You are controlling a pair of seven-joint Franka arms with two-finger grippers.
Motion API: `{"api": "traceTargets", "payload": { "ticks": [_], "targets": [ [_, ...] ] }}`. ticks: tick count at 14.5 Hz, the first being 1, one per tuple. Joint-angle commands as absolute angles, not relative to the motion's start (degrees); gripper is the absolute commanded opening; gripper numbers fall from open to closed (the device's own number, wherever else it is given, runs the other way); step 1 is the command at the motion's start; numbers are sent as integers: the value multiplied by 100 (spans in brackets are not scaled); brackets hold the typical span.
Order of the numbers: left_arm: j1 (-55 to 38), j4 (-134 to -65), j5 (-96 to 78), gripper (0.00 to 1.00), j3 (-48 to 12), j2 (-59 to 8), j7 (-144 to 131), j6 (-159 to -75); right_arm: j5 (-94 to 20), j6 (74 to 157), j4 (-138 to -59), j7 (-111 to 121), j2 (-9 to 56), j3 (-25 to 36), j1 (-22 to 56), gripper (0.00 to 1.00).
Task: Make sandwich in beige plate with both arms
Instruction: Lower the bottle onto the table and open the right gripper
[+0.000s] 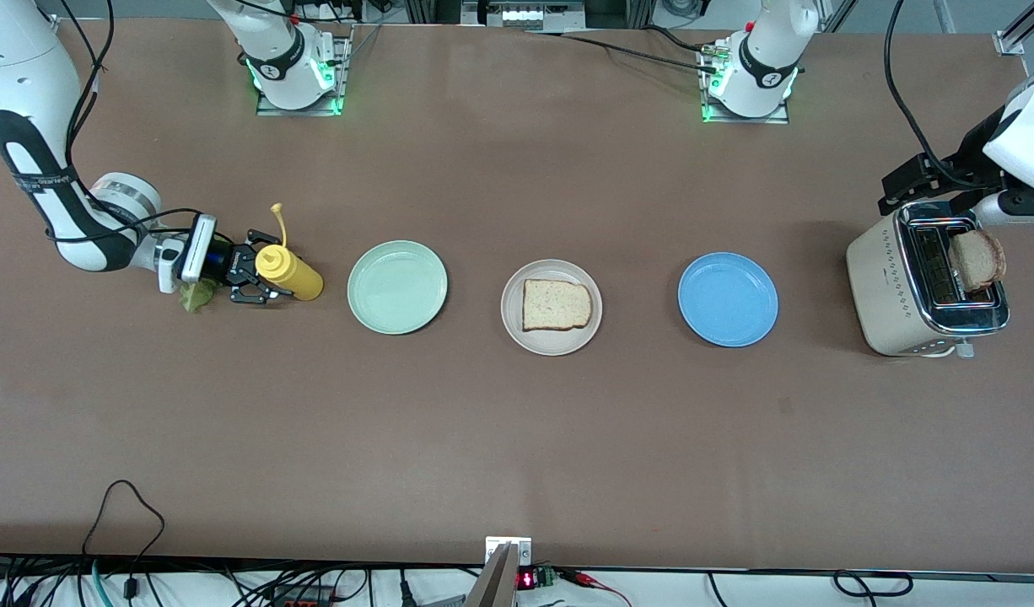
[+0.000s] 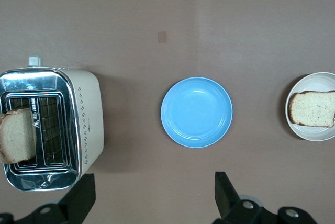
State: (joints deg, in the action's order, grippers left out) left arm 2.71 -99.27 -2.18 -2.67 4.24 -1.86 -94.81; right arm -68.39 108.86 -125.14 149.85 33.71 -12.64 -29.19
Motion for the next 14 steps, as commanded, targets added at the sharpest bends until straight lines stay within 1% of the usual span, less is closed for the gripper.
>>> {"api": "traceTargets", "payload": {
  "ticks": [1,3,4,5,11,14],
  "targets": [
    [308,-9888,-132,100,-308,466,-123,-9457,-6926,10767,-12463,15020,3410,-1336,-3041,85],
    [308,-9888,-132,100,-308,466,-123,-9457,-6917,10767,-12463,15021,3410,-1336,-3041,86],
    [308,-9888,-132,100,-308,466,-123,-9457,-6926,10767,-12463,15021,3401,-1336,-3041,88],
    [308,-9888,-132,100,-308,466,-123,-9457,-6917,10767,-12463,15021,3401,-1336,-3041,100],
    [308,-9888,-132,100,-308,466,-123,-9448,-6803,10775,-12480,15055,3296,-1327,-3304,100],
    [308,-9888,-132,100,-308,466,-123,-9440,-6487,10767,-12489,15064,3287,-1327,-3532,100]
  ]
}}
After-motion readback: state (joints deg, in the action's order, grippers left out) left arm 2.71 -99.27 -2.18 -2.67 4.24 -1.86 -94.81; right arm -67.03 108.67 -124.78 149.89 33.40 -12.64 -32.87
